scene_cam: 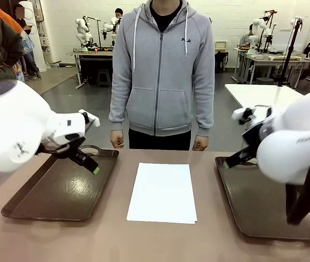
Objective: Sort the A4 documents.
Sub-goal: Receive the A4 Paper.
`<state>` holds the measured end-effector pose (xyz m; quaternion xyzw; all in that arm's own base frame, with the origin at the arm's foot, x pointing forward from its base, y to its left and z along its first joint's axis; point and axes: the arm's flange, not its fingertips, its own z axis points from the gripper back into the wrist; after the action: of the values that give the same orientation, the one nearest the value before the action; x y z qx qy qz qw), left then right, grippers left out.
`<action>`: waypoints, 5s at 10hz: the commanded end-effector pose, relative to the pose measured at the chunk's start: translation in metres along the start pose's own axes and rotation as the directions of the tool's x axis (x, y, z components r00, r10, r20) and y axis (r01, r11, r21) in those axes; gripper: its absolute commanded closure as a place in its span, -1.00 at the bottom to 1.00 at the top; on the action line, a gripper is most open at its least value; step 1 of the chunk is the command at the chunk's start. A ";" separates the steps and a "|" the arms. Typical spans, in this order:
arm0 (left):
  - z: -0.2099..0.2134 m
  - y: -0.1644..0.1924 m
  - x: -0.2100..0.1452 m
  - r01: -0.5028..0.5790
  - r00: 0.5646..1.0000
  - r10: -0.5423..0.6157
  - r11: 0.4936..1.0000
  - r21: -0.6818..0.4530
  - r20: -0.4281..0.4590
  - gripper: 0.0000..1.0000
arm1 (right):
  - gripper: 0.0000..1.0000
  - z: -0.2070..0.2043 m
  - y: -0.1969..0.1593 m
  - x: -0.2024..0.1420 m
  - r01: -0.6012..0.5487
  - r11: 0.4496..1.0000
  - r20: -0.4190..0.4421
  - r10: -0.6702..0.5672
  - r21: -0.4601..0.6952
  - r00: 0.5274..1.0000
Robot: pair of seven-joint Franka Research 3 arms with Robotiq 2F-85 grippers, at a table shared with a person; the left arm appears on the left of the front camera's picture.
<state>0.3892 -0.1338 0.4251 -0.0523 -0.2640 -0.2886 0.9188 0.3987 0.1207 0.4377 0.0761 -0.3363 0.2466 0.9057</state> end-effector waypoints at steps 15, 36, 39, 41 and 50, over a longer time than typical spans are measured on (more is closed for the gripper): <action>0.135 0.054 -0.071 -0.074 0.985 0.117 0.953 -0.294 0.129 -1.00 | -1.00 0.124 -0.064 -0.058 0.055 0.974 0.253 -0.112 0.220 0.961; 0.146 0.064 -0.049 -0.081 0.986 0.117 0.959 -0.271 0.120 -1.00 | -1.00 0.138 -0.093 -0.015 0.037 0.977 0.241 -0.088 0.210 0.967; 0.146 0.064 -0.049 -0.081 0.986 0.117 0.959 -0.271 0.120 -1.00 | -1.00 0.138 -0.093 -0.015 0.037 0.977 0.241 -0.088 0.210 0.967; 0.146 0.064 -0.049 -0.081 0.986 0.117 0.959 -0.271 0.120 -1.00 | -1.00 0.138 -0.093 -0.015 0.037 0.977 0.241 -0.088 0.210 0.967; 0.146 0.064 -0.049 -0.081 0.986 0.117 0.959 -0.271 0.120 -1.00 | -1.00 0.138 -0.093 -0.015 0.037 0.977 0.241 -0.088 0.210 0.967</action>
<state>0.3249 -0.0194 0.5275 -0.2043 -0.2801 -0.2675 0.8990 0.3560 -0.0077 0.5363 0.2072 -0.4166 0.2337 0.8537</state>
